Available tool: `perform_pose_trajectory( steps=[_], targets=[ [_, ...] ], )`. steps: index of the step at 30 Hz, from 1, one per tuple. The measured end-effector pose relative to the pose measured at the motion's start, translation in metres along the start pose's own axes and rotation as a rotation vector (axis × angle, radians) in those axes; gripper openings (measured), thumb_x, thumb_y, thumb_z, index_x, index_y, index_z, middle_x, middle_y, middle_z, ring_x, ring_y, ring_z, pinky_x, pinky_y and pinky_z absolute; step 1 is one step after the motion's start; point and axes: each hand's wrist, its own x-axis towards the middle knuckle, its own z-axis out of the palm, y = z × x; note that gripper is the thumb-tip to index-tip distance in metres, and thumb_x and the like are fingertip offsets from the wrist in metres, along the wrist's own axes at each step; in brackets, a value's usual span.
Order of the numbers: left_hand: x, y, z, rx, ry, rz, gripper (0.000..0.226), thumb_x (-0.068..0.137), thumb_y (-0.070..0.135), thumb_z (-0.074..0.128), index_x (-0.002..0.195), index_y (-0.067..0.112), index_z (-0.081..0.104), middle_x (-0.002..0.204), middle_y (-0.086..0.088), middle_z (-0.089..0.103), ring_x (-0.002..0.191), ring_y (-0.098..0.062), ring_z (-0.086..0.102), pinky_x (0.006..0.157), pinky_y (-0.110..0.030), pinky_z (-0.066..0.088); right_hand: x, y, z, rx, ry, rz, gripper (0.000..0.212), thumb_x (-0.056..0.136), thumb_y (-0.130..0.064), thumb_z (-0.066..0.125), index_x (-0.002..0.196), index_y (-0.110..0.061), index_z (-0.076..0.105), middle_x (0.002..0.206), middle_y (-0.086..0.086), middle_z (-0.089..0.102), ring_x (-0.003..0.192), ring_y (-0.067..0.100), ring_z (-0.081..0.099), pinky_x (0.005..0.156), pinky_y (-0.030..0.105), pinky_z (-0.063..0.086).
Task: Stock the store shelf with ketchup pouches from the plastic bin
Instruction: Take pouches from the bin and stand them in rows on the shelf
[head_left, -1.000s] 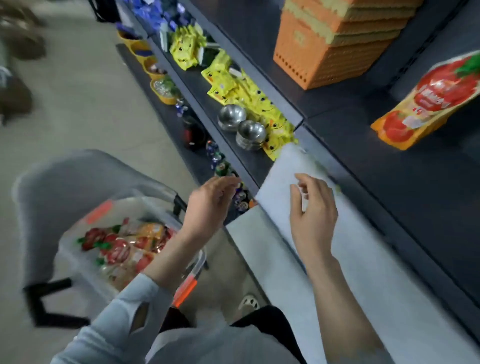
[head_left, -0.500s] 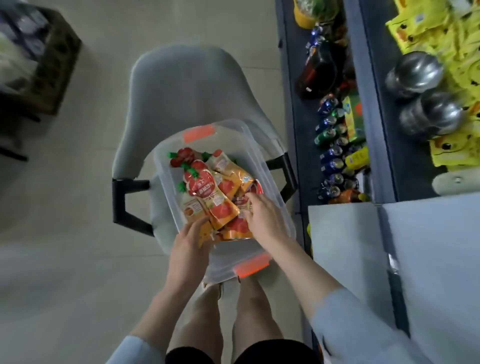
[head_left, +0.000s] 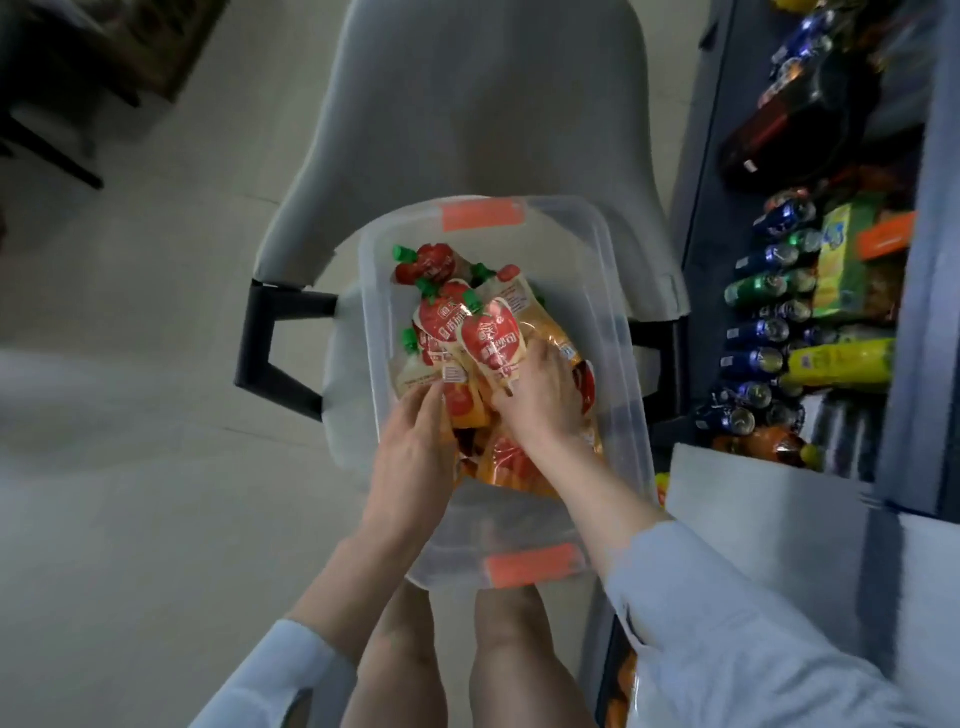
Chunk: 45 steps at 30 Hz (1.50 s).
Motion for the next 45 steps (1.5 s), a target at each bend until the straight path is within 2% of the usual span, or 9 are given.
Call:
perform_pose_trajectory(
  steps=[4,11,15,19,25,29,34,41,45],
  targets=[
    [0.044,0.006,0.02,0.07,-0.049,-0.115,0.063,0.096,0.011,0.046,0.152,0.014,0.017,0.156,-0.014,0.026,0.142,-0.032,0.027,0.114,-0.044,0.028,-0.01,0.028,-0.014,0.078,0.018,0.158,0.055,0.091,-0.041,0.068,0.13,-0.015,0.039,0.114,0.012,0.069,0.097,0.032,0.07,0.074,0.042,0.059],
    [0.122,0.018,0.068,0.082,-0.123,-0.355,0.092,0.094,0.045,0.052,0.151,0.003,-0.007,0.158,-0.026,-0.003,0.144,-0.047,0.004,0.117,-0.052,0.011,-0.031,0.055,-0.002,0.245,0.036,0.187,0.05,0.093,-0.038,0.064,0.135,-0.022,0.041,0.119,0.004,0.066,0.103,0.026,0.068,0.08,0.045,0.061],
    [0.133,0.022,0.087,0.1,-0.049,-0.303,0.089,0.093,0.043,0.054,0.153,0.019,-0.008,0.161,-0.014,-0.01,0.142,-0.052,-0.013,0.114,-0.065,0.005,-0.035,0.057,0.004,0.351,0.061,0.207,0.051,0.093,-0.041,0.063,0.136,-0.025,0.042,0.125,-0.001,0.063,0.109,0.02,0.067,0.084,0.045,0.06],
    [0.119,0.028,0.09,0.012,-0.028,-0.14,0.091,0.093,0.027,0.06,0.151,0.029,-0.01,0.161,-0.003,-0.016,0.146,-0.042,-0.002,0.116,-0.06,0.016,-0.041,0.056,-0.004,0.403,0.075,0.195,0.053,0.093,-0.041,0.064,0.139,-0.025,0.041,0.13,-0.002,0.06,0.112,0.016,0.065,0.087,0.042,0.06],
    [0.111,0.024,0.09,0.017,-0.029,-0.277,0.108,0.077,0.05,0.072,0.151,0.017,0.001,0.146,-0.019,0.035,0.13,-0.039,0.04,0.106,-0.057,0.037,-0.051,0.054,-0.027,0.424,0.069,0.201,0.057,0.094,-0.038,0.064,0.143,-0.02,0.04,0.129,-0.004,0.059,0.111,0.013,0.064,0.086,0.029,0.059],
    [0.118,0.027,0.087,-0.086,0.017,-0.319,0.08,0.076,0.043,0.075,0.138,0.011,0.035,0.126,-0.013,0.055,0.113,-0.032,0.056,0.093,-0.047,0.049,-0.054,0.054,-0.033,0.483,0.04,0.215,0.055,0.095,-0.042,0.06,0.142,-0.022,0.04,0.127,-0.006,0.059,0.106,0.008,0.063,0.082,0.022,0.056],
    [0.122,0.026,0.071,-0.294,-0.045,-0.346,0.062,0.075,0.028,0.079,0.127,0.019,0.046,0.118,-0.004,0.062,0.104,-0.025,0.062,0.086,-0.044,0.055,-0.056,0.059,-0.039,0.731,-0.024,0.291,0.038,0.093,-0.047,0.061,0.123,-0.026,0.049,0.109,-0.011,0.063,0.09,0.002,0.066,0.068,0.012,0.051],
    [0.062,0.039,0.007,-0.666,-0.207,-0.322,0.05,0.082,0.037,0.073,0.125,0.024,0.05,0.109,0.003,0.065,0.094,-0.015,0.066,0.07,-0.029,0.056,-0.094,0.05,-0.075,1.002,0.042,0.401,0.037,0.091,-0.047,0.066,0.12,-0.024,0.061,0.108,-0.004,0.071,0.093,0.01,0.07,0.079,0.03,0.059],
    [0.018,0.064,-0.042,-0.772,-0.28,-0.272,0.042,0.09,0.037,0.063,0.126,0.021,0.05,0.111,-0.002,0.066,0.097,-0.02,0.067,0.079,-0.037,0.058,-0.139,0.035,-0.104,1.074,0.144,0.406,0.035,0.091,-0.042,0.069,0.119,-0.022,0.061,0.11,0.0,0.071,0.098,0.016,0.071,0.083,0.035,0.059]
  ],
)
